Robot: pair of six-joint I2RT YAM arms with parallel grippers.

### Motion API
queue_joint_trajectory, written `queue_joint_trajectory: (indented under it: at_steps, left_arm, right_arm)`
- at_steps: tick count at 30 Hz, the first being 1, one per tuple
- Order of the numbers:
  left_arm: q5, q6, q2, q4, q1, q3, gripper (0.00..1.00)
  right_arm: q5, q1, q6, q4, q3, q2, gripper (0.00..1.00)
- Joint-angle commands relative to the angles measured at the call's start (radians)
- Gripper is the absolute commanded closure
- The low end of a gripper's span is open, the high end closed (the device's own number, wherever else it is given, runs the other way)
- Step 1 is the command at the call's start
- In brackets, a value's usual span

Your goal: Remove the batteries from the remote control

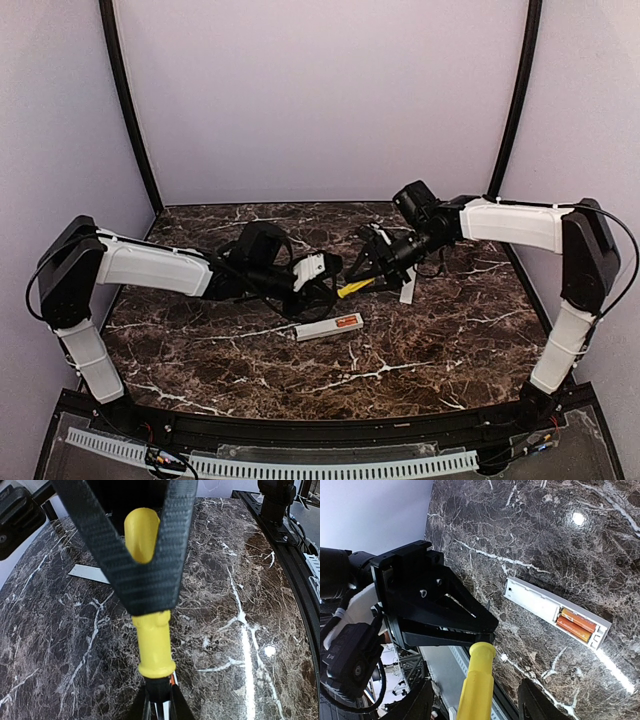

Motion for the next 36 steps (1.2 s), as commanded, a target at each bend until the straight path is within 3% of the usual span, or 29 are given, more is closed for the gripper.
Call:
queue_joint_trajectory:
  at_steps: [1,17,23,27,29,31,32,33,34,36]
  left_arm:
    - [-0.012,0.014,0.011,0.002,-0.007,0.031,1.00]
    - [-0.049,-0.004,0.025,-0.002,-0.012,0.039,1.00]
    - [-0.049,-0.024,0.038,0.016,-0.013,0.045,1.00]
    - [-0.050,-0.041,0.041,0.014,-0.013,0.059,0.94]
    - [-0.053,-0.048,0.039,0.005,-0.013,0.065,0.83]
    - [-0.059,-0.058,0.032,0.000,-0.013,0.066,0.64]
    - [-0.061,-0.061,0.024,0.000,-0.013,0.061,0.41]
    - [-0.061,-0.065,0.018,0.001,-0.013,0.057,0.29]
    - [-0.060,-0.067,0.005,0.001,-0.012,0.050,0.09]
    - [-0.065,-0.074,-0.021,-0.003,-0.013,0.038,0.02]
  right_arm:
    - [0.051,0.013,0.006,0.010,-0.006,0.016,0.46]
    - [0.083,0.022,0.016,0.013,0.001,0.029,0.68]
    - [0.081,0.024,-0.010,-0.015,0.018,0.038,0.85]
    - [0.083,0.024,-0.020,-0.031,0.025,0.036,0.96]
    - [0.091,0.024,-0.026,-0.036,0.024,0.028,1.00]
    - [0.103,0.024,-0.036,-0.041,0.024,0.021,1.00]
    - [0.110,0.024,-0.044,-0.049,0.027,0.019,1.00]
    - [0.118,0.024,-0.053,-0.061,0.033,0.016,1.00]
    - [0.127,0.024,-0.063,-0.070,0.040,0.013,1.00]
    - [0.143,0.021,-0.084,-0.085,0.057,0.005,1.00]
